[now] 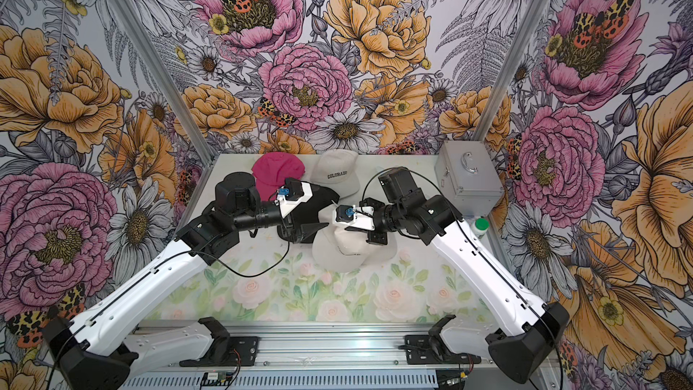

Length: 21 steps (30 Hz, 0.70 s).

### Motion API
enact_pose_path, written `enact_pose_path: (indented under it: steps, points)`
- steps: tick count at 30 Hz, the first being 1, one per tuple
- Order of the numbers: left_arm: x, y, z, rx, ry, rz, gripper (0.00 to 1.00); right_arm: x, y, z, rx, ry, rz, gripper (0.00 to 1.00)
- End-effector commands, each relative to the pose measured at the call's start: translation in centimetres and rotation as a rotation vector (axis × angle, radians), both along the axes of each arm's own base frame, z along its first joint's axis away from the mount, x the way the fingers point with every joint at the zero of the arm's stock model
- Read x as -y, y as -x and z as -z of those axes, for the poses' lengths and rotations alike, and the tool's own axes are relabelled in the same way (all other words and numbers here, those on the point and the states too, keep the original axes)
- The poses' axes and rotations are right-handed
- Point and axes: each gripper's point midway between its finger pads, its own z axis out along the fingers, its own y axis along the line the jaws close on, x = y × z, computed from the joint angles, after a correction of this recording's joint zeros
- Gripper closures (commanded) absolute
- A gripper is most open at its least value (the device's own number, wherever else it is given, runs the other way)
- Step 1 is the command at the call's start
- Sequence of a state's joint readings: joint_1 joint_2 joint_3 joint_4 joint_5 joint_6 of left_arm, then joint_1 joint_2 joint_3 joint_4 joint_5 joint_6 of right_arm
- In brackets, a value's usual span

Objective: Stack the baseball caps by color
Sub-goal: Place the baseball cap on the baseball cap.

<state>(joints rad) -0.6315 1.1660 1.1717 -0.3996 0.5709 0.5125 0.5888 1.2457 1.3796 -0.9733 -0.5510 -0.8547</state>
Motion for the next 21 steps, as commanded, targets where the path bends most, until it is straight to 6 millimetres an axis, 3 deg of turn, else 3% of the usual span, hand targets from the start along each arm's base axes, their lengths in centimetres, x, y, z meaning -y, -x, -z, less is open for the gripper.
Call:
enact_pose_path:
  steps: [1, 5, 14, 21]
  points:
    - [0.3, 2.3, 1.8, -0.085, -0.078, 0.154, 0.03, 0.2, 1.1, -1.5, 0.048, -0.007, -0.014, 1.00]
    - [1.0, 3.1, 2.9, -0.135, -0.117, 0.247, 0.12, -0.2, 1.6, -1.4, 0.038, -0.011, -0.028, 1.00]
    - [3.3, 2.3, 4.5, -0.154, -0.173, 0.303, 0.32, -0.6, 1.5, -0.4, 0.020, 0.014, -0.037, 1.00]
    - [3.9, 2.8, 4.8, -0.150, -0.172, 0.354, 0.61, -0.9, 1.3, 0.2, -0.014, 0.018, -0.038, 1.00]
